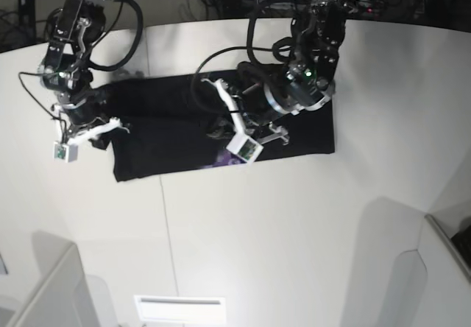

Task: Fold the T-shirt properly
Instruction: 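Release the left gripper and move it back to the strip's folded end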

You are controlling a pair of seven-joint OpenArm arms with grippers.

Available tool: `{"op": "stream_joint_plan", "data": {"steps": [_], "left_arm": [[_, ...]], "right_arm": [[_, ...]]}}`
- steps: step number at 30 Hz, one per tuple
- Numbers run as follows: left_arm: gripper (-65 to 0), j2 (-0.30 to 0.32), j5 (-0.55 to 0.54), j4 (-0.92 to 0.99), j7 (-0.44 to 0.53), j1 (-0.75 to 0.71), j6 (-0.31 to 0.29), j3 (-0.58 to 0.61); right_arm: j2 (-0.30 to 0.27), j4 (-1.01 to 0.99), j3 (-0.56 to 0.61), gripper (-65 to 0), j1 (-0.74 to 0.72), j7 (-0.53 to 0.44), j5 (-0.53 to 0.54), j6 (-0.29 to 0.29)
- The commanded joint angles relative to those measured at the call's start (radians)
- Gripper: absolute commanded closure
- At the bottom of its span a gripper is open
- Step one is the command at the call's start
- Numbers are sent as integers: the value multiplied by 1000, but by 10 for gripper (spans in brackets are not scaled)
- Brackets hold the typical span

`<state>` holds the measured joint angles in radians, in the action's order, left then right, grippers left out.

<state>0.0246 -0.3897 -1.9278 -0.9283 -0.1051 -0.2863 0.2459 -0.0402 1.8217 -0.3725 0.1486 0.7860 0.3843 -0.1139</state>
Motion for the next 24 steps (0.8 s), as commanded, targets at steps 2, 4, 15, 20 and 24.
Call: {"op": "stream_joint_plan", "data": {"steps": [2,4,15,20,24], "left_arm": [[0,21,7,-22,8,-48,6,-104],[0,34,15,-20,12,-95,6,-210],[0,157,16,24,228,-354,-1,-604],[0,183,7,124,338,-373,-1,-603],[0,183,7,136,346,-370,-1,-603]], "right_arm": [[-13,13,-59,-146,-63,48,49,-14],[-14,-12,-109,-281,-106,115,106,-56],[-134,-362,-162,-476,-277,296,275,-171],[-180,-457,-79,-476,-294,290,275,-181],[-185,-481,-59,-476,-287,290,273,-240]]}}
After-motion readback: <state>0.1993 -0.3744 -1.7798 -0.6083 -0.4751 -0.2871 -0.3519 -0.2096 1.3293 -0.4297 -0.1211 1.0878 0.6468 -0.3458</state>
